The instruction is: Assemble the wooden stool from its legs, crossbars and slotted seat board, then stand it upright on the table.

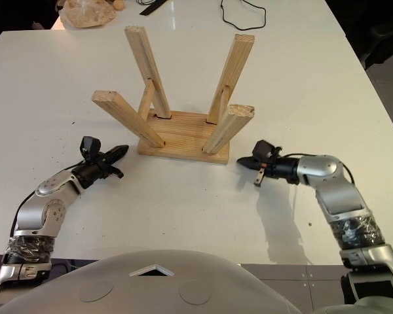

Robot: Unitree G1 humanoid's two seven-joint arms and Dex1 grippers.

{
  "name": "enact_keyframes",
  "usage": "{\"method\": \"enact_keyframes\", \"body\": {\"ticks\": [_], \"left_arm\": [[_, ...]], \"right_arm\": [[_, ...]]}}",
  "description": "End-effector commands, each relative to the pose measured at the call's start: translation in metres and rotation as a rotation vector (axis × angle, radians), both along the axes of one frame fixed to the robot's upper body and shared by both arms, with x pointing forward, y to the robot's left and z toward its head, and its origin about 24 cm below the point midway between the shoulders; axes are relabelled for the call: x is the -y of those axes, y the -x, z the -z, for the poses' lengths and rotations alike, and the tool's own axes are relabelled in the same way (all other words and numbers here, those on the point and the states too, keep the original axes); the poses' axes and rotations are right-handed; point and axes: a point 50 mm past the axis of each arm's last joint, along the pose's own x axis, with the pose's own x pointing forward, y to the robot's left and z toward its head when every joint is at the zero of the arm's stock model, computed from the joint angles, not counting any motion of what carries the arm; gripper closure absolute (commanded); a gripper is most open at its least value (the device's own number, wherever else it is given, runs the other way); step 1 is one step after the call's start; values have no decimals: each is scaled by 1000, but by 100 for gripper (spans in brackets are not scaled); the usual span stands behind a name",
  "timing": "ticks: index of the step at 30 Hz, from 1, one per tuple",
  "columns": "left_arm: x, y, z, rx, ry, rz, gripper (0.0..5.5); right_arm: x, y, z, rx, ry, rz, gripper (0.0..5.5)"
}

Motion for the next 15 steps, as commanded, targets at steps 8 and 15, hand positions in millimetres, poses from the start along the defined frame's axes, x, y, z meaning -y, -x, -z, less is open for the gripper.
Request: {"method": "enact_keyframes", "body": {"ticks": [8,15], "left_arm": [[5,1,19,-108,-64,87,545],[-9,-4,14,-86,-86,59,545]], "right_arm": [[-20,4,19,-53,-11,-48,550],[-24,3,21,-53,-16,-49,550]]}}
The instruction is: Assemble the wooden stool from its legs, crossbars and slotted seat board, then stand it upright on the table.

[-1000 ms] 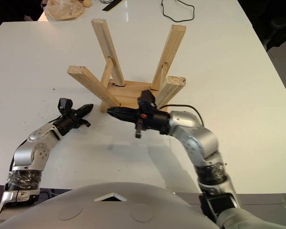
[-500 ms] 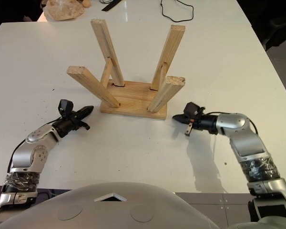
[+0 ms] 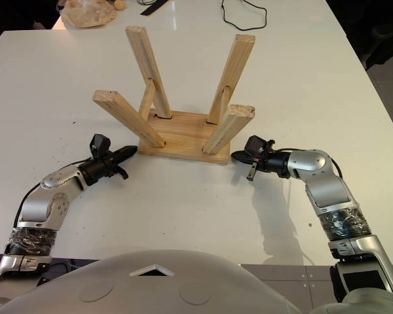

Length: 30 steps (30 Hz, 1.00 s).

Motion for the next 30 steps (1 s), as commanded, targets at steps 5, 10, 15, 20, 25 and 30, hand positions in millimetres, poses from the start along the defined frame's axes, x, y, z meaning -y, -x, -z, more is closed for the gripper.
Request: {"method": "enact_keyframes", "body": {"ticks": [5,10,15,20,25,30], "left_arm": [[8,4,17,-89,-36,59,545],[31,5,18,-86,11,134,545],[43,19,11,-89,64,192,545],[34,48,7,-132,44,191,545],[23,68,-12,-132,37,187,545],[15,88,-33,-130,35,187,545]], "right_arm": [[-12,10,17,-83,1,-14,550],[-23,7,18,-74,-25,-36,550],[-27,7,21,-69,-12,-61,550],[-30,14,22,-67,-37,-64,550],[-32,34,8,-73,-137,-82,550],[-24,53,-16,-67,-188,-145,550]]}}
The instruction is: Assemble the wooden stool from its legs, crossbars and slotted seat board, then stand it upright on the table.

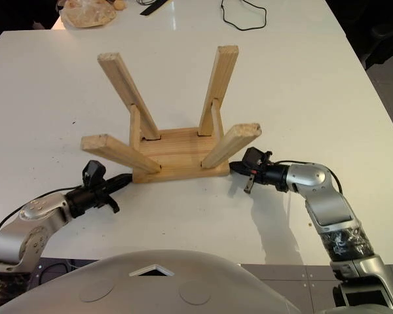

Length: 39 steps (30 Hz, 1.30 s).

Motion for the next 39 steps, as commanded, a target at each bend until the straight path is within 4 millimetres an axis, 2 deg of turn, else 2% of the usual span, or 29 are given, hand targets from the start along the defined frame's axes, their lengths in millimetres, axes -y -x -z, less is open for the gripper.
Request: {"method": "enact_keyframes", "body": {"ticks": [1,5,9,15,21,31,35,37,39], "left_arm": [[10,18,-17,-10,81,62,545],[12,33,-32,-12,92,70,545],[10,29,-52,56,119,65,545],[9,16,-75,154,90,78,545],[8,6,-85,201,65,100,545],[7,2,-90,219,66,104,545],[5,0,-91,228,57,95,545],[-4,-7,-93,269,6,65,545],[-20,-16,-93,323,-91,28,545]], "right_arm": [[-12,19,-23,-17,-128,-123,550],[-12,35,-41,-39,-168,-157,550],[-12,41,-56,-30,-182,-167,550],[-14,30,-74,42,-182,-183,550],[-12,16,-89,104,-229,-153,550],[-11,12,-96,122,-242,-142,550],[-2,6,-93,134,-193,-103,550],[3,1,-94,152,-182,-76,550],[12,-4,-90,165,-126,-58,550]]}}
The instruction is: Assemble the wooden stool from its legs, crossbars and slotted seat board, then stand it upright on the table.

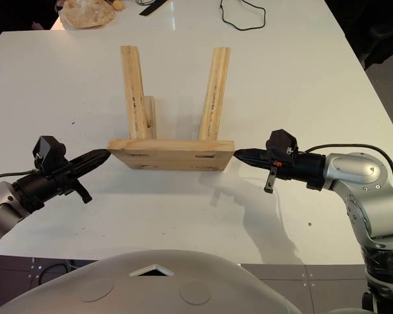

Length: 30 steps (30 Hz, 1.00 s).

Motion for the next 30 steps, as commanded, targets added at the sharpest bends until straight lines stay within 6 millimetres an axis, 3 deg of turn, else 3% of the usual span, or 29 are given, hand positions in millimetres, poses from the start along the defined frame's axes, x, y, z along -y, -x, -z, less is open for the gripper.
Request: {"method": "enact_keyframes", "body": {"ticks": [1,3,6,9,13,19,23,30], "left_arm": [[-21,-15,0,82,-133,-15,545],[-40,-18,9,69,-200,-32,550],[-59,-22,25,27,-243,-18,527],[-65,-26,41,7,-268,18,484],[-55,-26,64,-11,-294,147,429],[-35,-39,81,16,-310,331,348],[-28,-52,85,39,-317,388,345],[-21,-69,86,51,-327,487,345]], "right_arm": [[10,-11,4,51,91,-10,550],[22,-13,18,33,208,-34,531],[25,-19,22,21,195,-44,500],[24,-28,23,24,194,-72,458],[18,-35,31,5,204,-142,405],[12,-39,44,-47,211,-220,327],[5,-46,51,-54,194,-225,276],[-7,-54,64,-98,149,-247,276]]}}
